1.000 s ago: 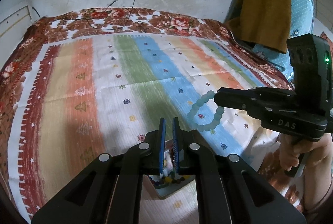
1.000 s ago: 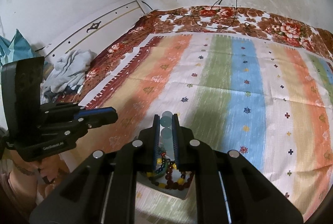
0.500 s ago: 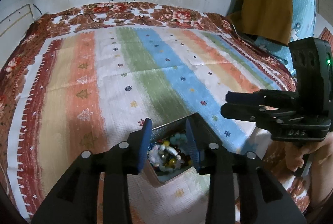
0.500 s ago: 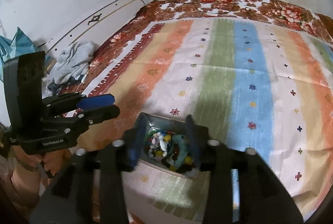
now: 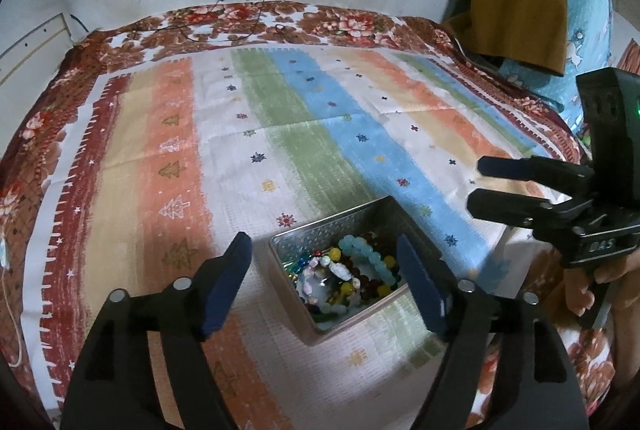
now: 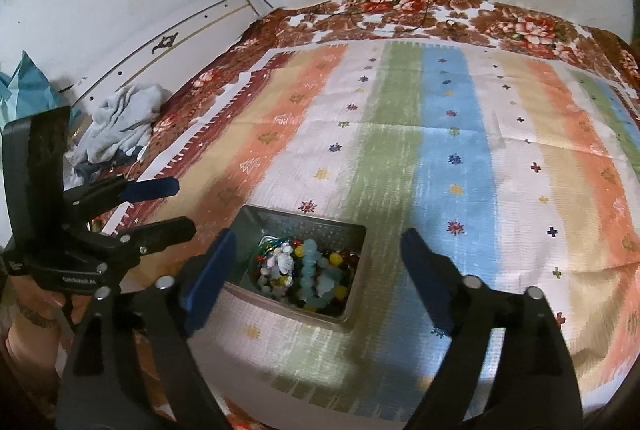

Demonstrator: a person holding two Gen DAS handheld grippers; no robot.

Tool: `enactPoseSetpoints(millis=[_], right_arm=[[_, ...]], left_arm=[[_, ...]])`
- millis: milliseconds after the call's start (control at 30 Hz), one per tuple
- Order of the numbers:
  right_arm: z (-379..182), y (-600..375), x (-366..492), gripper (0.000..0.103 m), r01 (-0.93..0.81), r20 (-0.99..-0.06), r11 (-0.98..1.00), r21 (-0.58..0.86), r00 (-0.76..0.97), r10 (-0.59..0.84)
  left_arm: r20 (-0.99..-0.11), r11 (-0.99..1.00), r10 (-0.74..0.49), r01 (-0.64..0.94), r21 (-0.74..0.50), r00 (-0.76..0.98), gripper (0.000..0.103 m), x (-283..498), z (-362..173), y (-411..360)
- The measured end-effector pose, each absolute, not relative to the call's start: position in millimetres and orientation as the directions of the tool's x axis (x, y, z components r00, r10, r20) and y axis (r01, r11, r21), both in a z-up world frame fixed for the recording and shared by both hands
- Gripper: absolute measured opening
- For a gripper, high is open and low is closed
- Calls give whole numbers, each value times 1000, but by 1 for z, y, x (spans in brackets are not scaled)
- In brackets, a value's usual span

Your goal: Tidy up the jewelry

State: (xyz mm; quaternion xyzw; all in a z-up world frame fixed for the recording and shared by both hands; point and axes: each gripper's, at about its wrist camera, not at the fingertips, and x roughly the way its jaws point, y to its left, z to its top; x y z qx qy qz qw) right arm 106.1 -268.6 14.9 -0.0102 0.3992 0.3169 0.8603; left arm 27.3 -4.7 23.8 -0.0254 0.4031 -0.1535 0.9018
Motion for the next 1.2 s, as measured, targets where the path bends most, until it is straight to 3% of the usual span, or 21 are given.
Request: enactPoseSetpoints(millis=[233, 733, 1200], right_arm=[[9, -275, 101, 95, -538, -691, 812, 227, 498, 524], [6, -289, 85, 98, -512, -633, 840, 178, 595, 496], [-3, -280, 88, 98, -523, -655, 836, 165, 576, 489]], left_arm=[[-719, 969, -234, 216, -119, 655, 97, 21, 19, -4], [-679, 987, -120, 160, -3, 725, 97, 5, 18, -11], [-650, 971, -190, 238, -14, 736, 97, -6, 14, -25]])
